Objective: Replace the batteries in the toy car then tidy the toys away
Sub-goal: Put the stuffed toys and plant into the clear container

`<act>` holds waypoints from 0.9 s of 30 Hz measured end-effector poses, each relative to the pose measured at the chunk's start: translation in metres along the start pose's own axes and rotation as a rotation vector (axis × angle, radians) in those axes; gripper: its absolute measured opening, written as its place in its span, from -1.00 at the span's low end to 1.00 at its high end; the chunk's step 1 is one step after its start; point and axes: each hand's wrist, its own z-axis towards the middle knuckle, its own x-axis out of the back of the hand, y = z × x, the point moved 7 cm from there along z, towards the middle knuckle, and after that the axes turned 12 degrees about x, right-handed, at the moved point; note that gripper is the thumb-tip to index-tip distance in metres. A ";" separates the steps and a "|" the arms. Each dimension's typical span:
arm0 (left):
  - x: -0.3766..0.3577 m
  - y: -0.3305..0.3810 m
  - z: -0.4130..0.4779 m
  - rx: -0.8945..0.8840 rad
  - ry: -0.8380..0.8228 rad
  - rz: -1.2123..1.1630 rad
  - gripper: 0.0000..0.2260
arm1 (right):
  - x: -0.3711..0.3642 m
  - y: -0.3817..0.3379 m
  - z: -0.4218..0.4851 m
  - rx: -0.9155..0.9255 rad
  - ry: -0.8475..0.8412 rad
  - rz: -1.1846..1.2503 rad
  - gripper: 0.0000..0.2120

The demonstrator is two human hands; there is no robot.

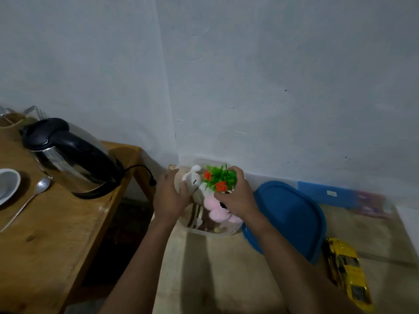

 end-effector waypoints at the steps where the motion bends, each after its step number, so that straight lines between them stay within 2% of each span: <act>1: -0.002 -0.012 0.002 0.080 -0.046 -0.025 -0.64 | -0.007 0.002 0.004 -0.007 -0.006 -0.051 -0.27; 4: -0.010 -0.034 -0.001 0.225 -0.168 -0.143 -0.69 | -0.027 0.018 0.010 -0.067 -0.074 -0.216 -0.29; 7: -0.011 -0.042 0.000 0.253 -0.127 -0.150 -0.70 | -0.040 0.032 0.007 -0.154 -0.099 -0.396 -0.36; 11: -0.014 -0.048 0.004 0.256 -0.105 -0.159 -0.65 | -0.040 0.016 0.003 -0.005 0.001 -0.636 -0.37; 13: -0.016 -0.051 0.005 0.275 -0.115 -0.166 -0.61 | -0.040 0.013 0.001 0.011 -0.041 -0.601 -0.40; 16: -0.018 -0.055 0.006 0.301 -0.115 -0.177 -0.58 | -0.039 0.017 -0.005 -0.050 -0.148 -0.566 -0.57; 20: -0.020 -0.057 0.004 0.353 -0.100 -0.182 -0.60 | -0.031 0.008 -0.012 0.003 -0.244 -0.565 -0.57; 22: -0.021 -0.057 0.005 0.372 -0.100 -0.183 -0.59 | -0.016 -0.003 -0.018 0.073 -0.160 -0.542 -0.55; 24: -0.022 -0.057 0.005 0.393 -0.103 -0.181 -0.59 | 0.010 -0.013 -0.032 0.157 0.035 -0.514 -0.60; 27: -0.023 -0.056 0.005 0.404 -0.094 -0.176 -0.58 | 0.048 -0.001 -0.061 0.147 0.278 -0.450 -0.70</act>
